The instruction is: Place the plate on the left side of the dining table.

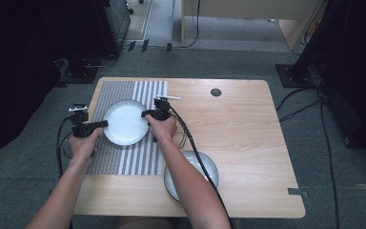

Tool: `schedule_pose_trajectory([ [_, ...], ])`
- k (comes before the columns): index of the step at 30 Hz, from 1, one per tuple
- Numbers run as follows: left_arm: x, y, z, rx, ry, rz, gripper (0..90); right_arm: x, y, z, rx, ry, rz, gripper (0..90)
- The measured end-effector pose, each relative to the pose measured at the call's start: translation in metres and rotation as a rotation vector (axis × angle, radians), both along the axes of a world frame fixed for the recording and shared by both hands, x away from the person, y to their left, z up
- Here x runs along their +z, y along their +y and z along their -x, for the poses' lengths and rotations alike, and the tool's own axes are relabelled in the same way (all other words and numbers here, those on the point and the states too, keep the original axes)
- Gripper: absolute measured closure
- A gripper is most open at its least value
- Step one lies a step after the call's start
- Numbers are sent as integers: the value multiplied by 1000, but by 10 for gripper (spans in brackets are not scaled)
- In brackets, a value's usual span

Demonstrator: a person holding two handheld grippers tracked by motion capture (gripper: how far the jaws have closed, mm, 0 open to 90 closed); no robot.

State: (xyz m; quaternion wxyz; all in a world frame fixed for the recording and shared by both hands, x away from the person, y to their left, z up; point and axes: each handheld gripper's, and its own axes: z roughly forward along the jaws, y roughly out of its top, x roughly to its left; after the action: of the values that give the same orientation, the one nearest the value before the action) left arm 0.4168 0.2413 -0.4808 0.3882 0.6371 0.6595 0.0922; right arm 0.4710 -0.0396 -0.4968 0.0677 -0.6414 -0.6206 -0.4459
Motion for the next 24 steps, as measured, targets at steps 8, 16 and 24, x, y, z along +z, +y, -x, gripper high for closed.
schedule_pose_trajectory([
  [8,-9,5,-9,3,21,41,851,-7,4,-9,-20,-7,37,772],
  [16,-15,5,-12,14,20,34,845,-12,9,-11,-15,-36,104,736],
  [24,-16,6,-12,9,17,36,846,-7,2,-13,-32,-85,95,707],
])
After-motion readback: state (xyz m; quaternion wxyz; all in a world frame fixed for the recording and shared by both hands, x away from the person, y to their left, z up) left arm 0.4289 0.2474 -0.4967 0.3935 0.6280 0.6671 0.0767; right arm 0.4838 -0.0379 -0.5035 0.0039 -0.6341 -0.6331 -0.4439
